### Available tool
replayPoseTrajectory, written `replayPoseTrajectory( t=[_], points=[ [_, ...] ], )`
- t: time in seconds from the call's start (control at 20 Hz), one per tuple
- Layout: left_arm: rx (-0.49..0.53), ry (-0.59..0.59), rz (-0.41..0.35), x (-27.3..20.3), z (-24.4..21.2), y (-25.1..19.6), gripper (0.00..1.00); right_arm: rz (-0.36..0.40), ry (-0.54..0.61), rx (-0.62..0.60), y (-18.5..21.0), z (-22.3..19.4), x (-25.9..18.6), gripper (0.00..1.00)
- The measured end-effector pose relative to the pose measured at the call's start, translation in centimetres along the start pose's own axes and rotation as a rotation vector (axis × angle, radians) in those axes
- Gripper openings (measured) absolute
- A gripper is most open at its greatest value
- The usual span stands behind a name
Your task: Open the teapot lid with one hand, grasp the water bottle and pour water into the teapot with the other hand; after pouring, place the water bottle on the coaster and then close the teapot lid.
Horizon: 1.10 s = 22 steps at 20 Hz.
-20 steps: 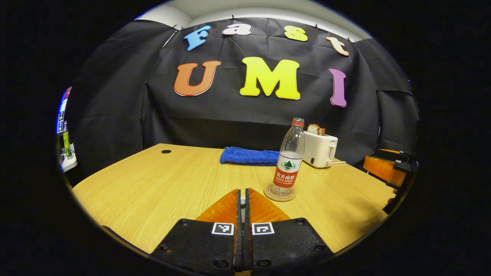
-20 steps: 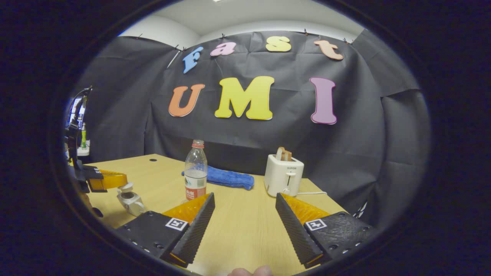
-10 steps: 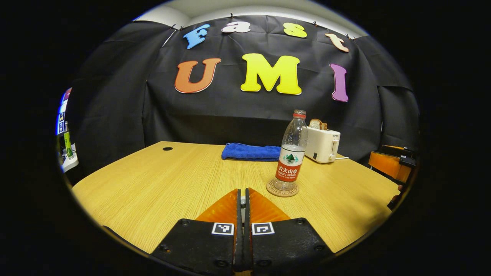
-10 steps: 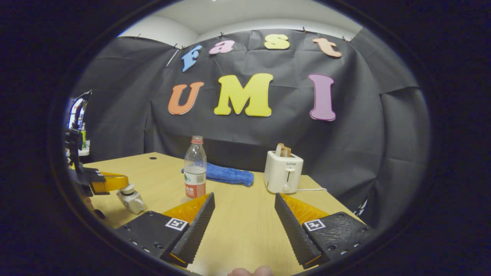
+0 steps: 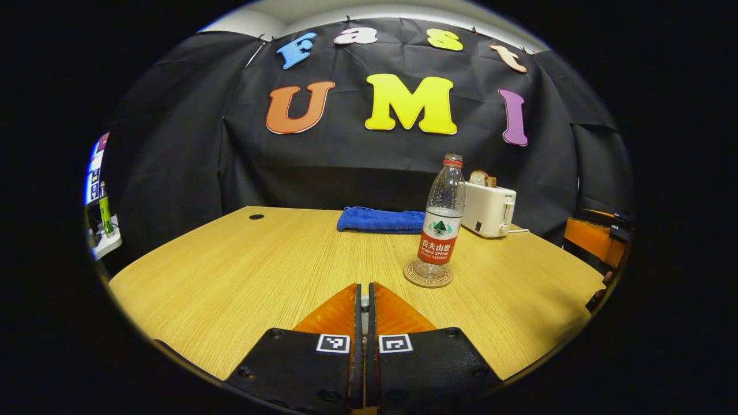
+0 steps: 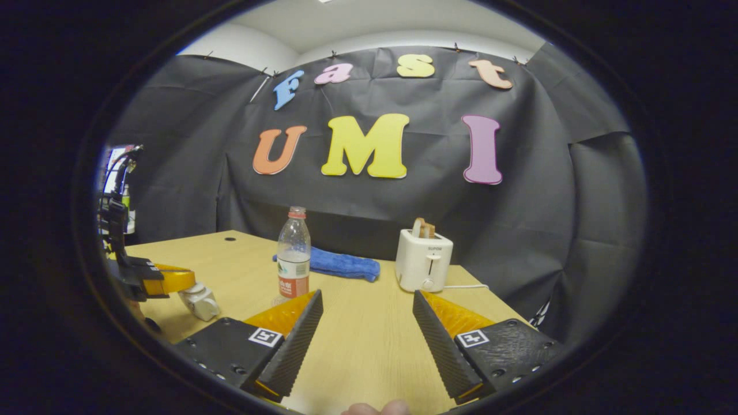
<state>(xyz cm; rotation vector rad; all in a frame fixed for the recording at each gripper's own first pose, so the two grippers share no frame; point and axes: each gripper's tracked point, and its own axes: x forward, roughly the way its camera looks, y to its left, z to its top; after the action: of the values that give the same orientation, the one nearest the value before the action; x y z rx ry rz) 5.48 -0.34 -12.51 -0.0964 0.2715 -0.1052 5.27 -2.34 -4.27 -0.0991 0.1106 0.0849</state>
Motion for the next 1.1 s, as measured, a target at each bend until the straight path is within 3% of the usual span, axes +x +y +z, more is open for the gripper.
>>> replayPoseTrajectory(
  t=[0.15,0.35,0.65,0.9,1.1],
  points=[
    [0.018,-0.008,0.041,0.1,0.1,0.3,0.11,-0.006,-0.005,0.001,-0.3,0.2,-0.4,0.94],
    [0.019,-0.060,0.074,-1.0,2.2,0.4,1.00,-0.026,-0.014,0.023,-0.7,0.4,-0.9,0.94],
    [0.058,-0.229,0.089,-4.9,9.9,-1.8,1.00,-0.044,-0.065,0.069,-0.9,3.1,-2.8,0.94],
    [0.042,-0.271,0.061,-7.8,11.5,-3.5,0.99,-0.090,-0.129,0.046,-1.4,4.8,-5.2,0.94],
    [0.058,-0.295,0.060,-9.2,12.7,-3.8,0.99,-0.079,-0.142,0.051,-0.3,5.3,-6.4,0.94]
  ],
)
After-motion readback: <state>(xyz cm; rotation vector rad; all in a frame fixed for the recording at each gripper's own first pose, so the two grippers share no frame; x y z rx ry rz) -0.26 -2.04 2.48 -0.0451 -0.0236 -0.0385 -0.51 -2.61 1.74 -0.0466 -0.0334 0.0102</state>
